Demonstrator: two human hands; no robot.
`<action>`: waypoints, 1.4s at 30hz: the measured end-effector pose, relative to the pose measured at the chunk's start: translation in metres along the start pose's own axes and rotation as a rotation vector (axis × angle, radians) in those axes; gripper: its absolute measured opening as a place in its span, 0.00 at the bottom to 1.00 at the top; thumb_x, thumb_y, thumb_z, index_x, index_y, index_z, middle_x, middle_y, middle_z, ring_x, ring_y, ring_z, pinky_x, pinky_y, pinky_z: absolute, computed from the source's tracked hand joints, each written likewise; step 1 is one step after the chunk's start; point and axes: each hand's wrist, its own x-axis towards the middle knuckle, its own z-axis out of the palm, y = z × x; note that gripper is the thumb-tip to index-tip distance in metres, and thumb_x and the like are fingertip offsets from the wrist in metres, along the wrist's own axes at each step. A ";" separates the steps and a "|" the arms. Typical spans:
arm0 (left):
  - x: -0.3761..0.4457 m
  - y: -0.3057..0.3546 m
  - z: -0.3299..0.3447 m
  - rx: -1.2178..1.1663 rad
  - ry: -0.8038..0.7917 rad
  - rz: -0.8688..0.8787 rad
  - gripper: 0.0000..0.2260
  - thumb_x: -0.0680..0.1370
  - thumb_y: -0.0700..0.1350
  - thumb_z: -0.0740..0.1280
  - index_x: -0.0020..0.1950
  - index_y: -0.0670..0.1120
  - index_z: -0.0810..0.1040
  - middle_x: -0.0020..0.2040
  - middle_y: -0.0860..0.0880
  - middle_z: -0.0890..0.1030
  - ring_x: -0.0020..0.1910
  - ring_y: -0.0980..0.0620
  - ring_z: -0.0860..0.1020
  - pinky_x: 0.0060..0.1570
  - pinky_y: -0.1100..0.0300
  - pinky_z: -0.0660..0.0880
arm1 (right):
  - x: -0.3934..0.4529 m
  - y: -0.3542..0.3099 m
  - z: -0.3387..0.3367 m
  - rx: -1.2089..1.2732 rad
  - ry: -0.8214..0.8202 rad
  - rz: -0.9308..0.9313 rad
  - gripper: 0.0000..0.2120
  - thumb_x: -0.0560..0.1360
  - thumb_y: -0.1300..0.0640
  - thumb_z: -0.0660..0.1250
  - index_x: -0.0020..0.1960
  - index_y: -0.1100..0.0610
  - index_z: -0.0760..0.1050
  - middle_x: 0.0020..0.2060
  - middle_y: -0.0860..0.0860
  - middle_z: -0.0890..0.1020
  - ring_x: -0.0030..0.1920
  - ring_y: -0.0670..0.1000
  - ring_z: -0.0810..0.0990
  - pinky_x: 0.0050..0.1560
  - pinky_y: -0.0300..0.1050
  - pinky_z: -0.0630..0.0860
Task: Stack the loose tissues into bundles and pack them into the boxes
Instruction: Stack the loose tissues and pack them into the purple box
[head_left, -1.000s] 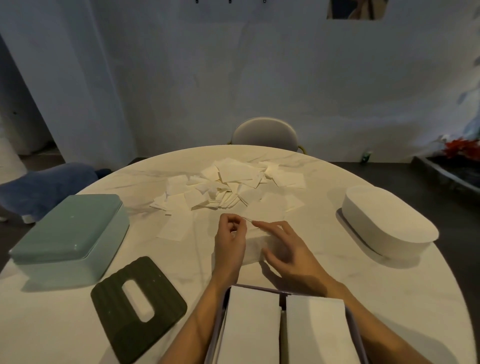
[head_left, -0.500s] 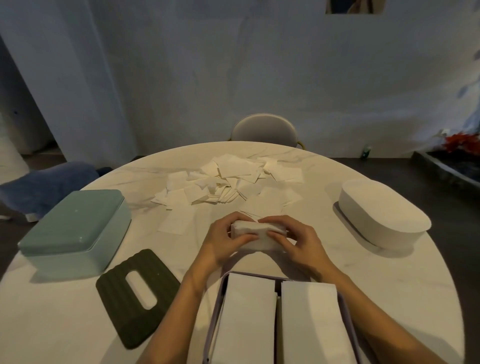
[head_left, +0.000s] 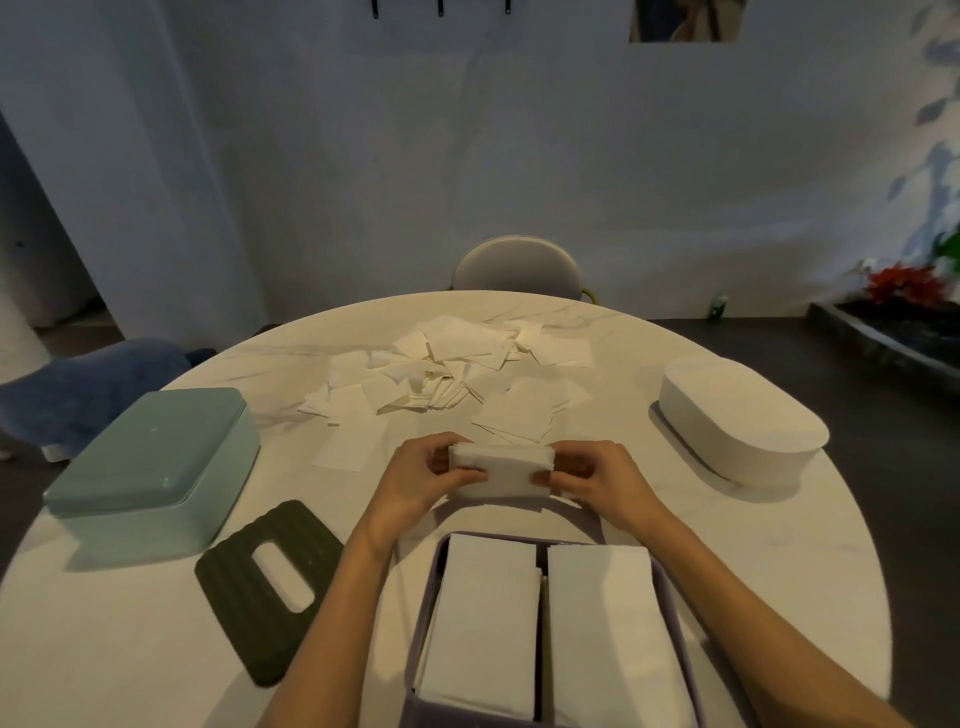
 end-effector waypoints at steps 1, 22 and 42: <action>0.001 0.003 -0.001 0.012 0.003 -0.003 0.09 0.73 0.38 0.78 0.51 0.46 0.86 0.45 0.51 0.86 0.47 0.55 0.83 0.49 0.62 0.79 | 0.000 -0.004 -0.001 0.011 0.015 0.002 0.08 0.76 0.58 0.74 0.55 0.52 0.84 0.45 0.42 0.86 0.45 0.41 0.83 0.43 0.34 0.78; -0.116 0.175 0.014 -0.187 -0.268 -0.237 0.18 0.74 0.51 0.73 0.57 0.40 0.79 0.49 0.42 0.85 0.48 0.42 0.84 0.42 0.59 0.82 | -0.073 -0.151 -0.102 -0.014 -0.279 0.234 0.10 0.77 0.45 0.70 0.57 0.44 0.81 0.50 0.43 0.86 0.52 0.46 0.82 0.45 0.36 0.80; -0.137 0.163 0.047 0.706 -0.178 -0.073 0.23 0.73 0.63 0.74 0.58 0.56 0.67 0.45 0.58 0.77 0.45 0.57 0.77 0.43 0.63 0.74 | -0.087 -0.127 -0.061 -0.451 -0.170 0.214 0.18 0.69 0.35 0.74 0.53 0.44 0.81 0.46 0.39 0.79 0.48 0.46 0.79 0.49 0.36 0.77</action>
